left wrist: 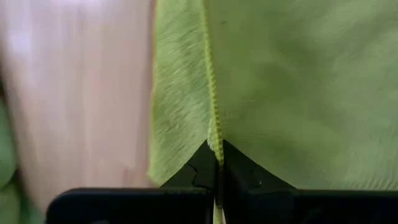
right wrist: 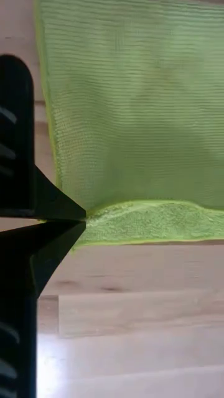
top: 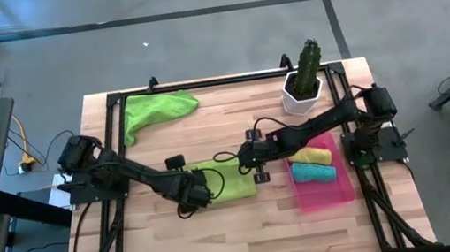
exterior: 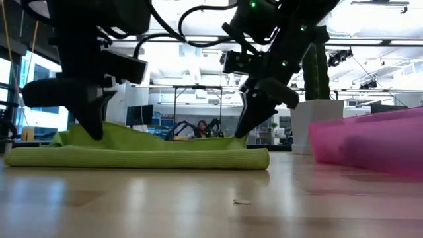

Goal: Roll microfiber towels into tight, uniform cylinder then place into a basket
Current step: Fold the bottom light green microfiber towel

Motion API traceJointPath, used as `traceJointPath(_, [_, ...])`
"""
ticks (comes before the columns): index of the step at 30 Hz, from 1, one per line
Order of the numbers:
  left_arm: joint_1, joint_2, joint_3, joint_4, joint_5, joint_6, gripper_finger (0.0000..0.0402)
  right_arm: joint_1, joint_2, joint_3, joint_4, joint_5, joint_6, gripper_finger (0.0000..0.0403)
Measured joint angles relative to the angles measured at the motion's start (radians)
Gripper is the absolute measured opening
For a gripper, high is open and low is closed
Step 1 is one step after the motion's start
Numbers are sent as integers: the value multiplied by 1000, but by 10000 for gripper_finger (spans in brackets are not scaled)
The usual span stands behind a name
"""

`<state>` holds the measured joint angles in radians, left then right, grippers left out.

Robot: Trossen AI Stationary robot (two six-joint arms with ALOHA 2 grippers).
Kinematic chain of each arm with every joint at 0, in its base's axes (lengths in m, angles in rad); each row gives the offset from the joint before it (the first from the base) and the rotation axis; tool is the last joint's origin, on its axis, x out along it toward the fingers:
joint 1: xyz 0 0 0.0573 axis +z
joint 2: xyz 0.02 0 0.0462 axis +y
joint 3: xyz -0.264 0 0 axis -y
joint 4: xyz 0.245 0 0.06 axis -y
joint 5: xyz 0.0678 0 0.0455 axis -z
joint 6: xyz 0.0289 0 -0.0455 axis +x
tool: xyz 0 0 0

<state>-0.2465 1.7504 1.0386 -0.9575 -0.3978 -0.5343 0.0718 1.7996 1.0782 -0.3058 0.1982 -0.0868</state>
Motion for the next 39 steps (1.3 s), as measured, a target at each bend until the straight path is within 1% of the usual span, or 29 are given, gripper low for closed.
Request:
traceJointPath(5, [15, 24, 2, 39, 20, 15, 0, -7, 0, 0, -4, -20, 13, 0])
traceJointPath(10, [19, 39, 2, 50, 91, 12, 0, -6, 0, 0, -2, -122, 62, 0])
traceJointPath(13, [9, 37, 0, 42, 142, 8, 0, -6, 0, 0, 1, -142, 61, 0])
traceJointPath(14, [7, 37, 1, 45, 144, 8, 0, -6, 0, 0, 5, -143, 61, 0])
traceJointPath(17, [2, 37, 0, 34, 115, 8, 0, -11, 0, 1, 25, -142, 61, 0])
traceJointPath(20, [5, 37, 0, 29, 54, 8, 0, -21, 0, 1, 45, -136, 57, 0])
traceJointPath(24, [11, 37, 0, 25, -28, 7, 0, -35, 0, 1, 52, -80, 36, 0])
traceJointPath(28, [11, 37, 0, -4, -84, -10, 0, -52, 0, 1, 54, -68, 34, 0])
traceJointPath(36, [11, 37, 0, -30, -104, -21, 0, -72, 27, 1, 49, -67, 26, 0])
traceJointPath(39, [11, 37, 0, -33, -114, -37, 0, -72, 29, 1, 51, -34, 16, 0])
